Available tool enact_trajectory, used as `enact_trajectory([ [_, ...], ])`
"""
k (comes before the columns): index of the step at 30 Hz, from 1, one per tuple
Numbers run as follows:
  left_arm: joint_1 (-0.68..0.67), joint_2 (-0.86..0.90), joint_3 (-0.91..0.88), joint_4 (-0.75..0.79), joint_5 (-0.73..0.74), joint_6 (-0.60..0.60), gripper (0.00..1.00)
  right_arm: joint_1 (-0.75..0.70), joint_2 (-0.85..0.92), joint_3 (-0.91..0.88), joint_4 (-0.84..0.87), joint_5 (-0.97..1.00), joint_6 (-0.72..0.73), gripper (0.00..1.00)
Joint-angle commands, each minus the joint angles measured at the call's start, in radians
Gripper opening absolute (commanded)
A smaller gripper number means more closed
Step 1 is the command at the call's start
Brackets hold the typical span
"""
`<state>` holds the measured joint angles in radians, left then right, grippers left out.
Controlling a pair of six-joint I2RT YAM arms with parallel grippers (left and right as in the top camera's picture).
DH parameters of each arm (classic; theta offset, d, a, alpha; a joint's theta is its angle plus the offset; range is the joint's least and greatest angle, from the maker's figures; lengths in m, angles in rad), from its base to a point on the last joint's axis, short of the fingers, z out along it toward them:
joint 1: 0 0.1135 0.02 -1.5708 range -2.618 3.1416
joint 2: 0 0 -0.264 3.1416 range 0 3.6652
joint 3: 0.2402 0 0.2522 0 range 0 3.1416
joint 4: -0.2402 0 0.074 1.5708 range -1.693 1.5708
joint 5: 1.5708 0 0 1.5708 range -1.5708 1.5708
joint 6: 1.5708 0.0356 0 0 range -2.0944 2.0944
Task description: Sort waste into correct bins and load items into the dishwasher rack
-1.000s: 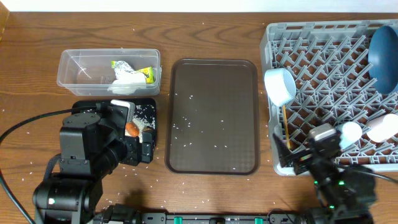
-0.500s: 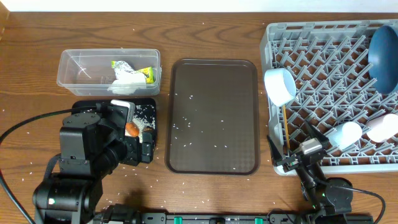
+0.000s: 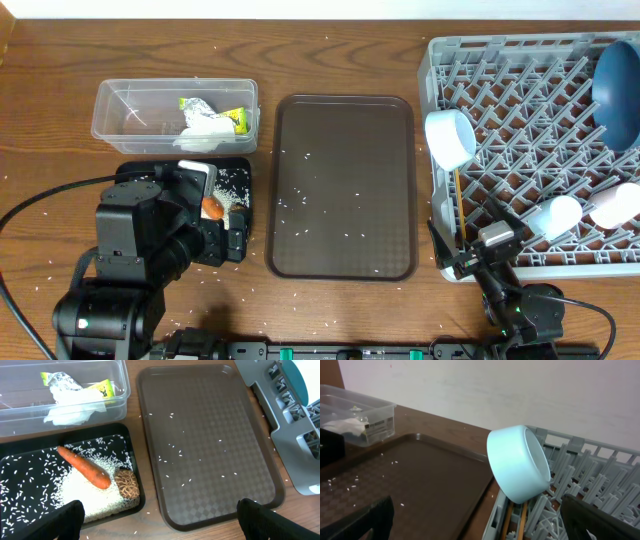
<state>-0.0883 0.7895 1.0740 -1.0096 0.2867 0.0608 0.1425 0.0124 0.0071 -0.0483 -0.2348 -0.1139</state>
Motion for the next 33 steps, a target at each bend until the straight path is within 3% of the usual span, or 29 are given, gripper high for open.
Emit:
enact_trajectory([
  [1, -0.004, 0.0, 0.01, 0.0, 0.008, 0.018, 0.98, -0.005, -0.004, -0.002, -0.004, -0.005, -0.007, 0.99],
  [15, -0.005, -0.045, -0.018, 0.027, -0.037, 0.04, 0.98, -0.005, -0.004, -0.002, -0.004, -0.005, -0.007, 0.99],
  [19, -0.042, -0.16, -0.134, 0.187, -0.067, 0.04, 0.98, -0.005, -0.004, -0.002, -0.004, -0.005, -0.007, 0.99],
  [25, -0.103, -0.415, -0.472, 0.603, -0.071, 0.039, 0.98, -0.005, -0.004, -0.002, -0.004, -0.005, -0.007, 0.99],
  [29, -0.109, -0.566, -0.643, 0.707, -0.07, 0.031, 0.98, -0.005, -0.004, -0.002, -0.004, -0.005, -0.007, 0.99],
  [33, -0.109, -0.697, -0.764, 0.715, -0.071, 0.029, 0.98, -0.005, -0.004, -0.002, -0.004, -0.005, -0.007, 0.99],
])
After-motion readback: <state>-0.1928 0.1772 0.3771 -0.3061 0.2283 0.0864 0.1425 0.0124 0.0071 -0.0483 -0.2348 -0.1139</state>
